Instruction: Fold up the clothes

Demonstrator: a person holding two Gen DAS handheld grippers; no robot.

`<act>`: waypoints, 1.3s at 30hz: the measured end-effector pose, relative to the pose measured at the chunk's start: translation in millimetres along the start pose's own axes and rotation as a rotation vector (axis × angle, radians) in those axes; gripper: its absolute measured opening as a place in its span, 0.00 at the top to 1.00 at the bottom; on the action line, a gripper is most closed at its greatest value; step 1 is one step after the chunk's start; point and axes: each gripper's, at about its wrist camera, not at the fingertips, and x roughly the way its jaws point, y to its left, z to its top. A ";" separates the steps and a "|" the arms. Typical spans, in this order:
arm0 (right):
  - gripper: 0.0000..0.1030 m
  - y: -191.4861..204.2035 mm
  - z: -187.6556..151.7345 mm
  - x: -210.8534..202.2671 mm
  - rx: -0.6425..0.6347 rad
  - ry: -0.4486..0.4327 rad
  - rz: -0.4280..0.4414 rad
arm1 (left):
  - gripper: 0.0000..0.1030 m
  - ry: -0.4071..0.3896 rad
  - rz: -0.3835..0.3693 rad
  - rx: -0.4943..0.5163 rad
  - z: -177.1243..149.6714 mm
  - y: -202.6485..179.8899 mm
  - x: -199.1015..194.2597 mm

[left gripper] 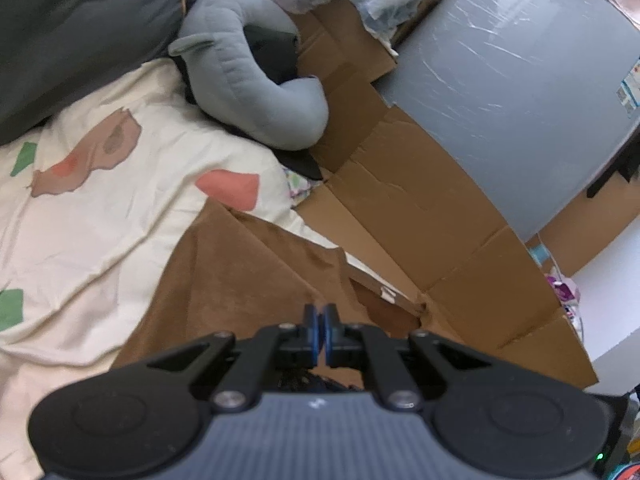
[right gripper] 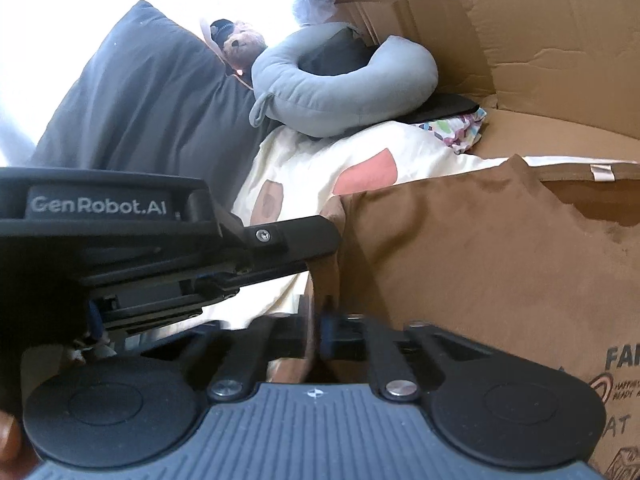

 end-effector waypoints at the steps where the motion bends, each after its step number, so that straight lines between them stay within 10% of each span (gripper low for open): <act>1: 0.99 -1.0 0.8 -0.2 0.004 -0.008 -0.001 | 0.96 0.000 0.007 0.006 1.6 -1.2 1.0; 6: 0.99 -10.2 1.9 -1.4 0.042 -0.011 -0.020 | 0.63 -0.020 0.044 0.037 12.3 -2.6 4.2; 12: 0.99 -20.1 4.9 -4.0 0.061 -0.016 -0.029 | 0.53 -0.033 0.109 0.066 22.3 8.8 13.3; 34: 0.99 -58.6 -8.4 3.3 0.176 0.016 -0.104 | 0.50 0.075 0.278 0.234 81.5 45.5 120.0; 39: 0.99 -63.7 -12.7 7.1 0.193 0.028 -0.117 | 0.67 0.119 0.287 0.251 84.9 46.6 137.3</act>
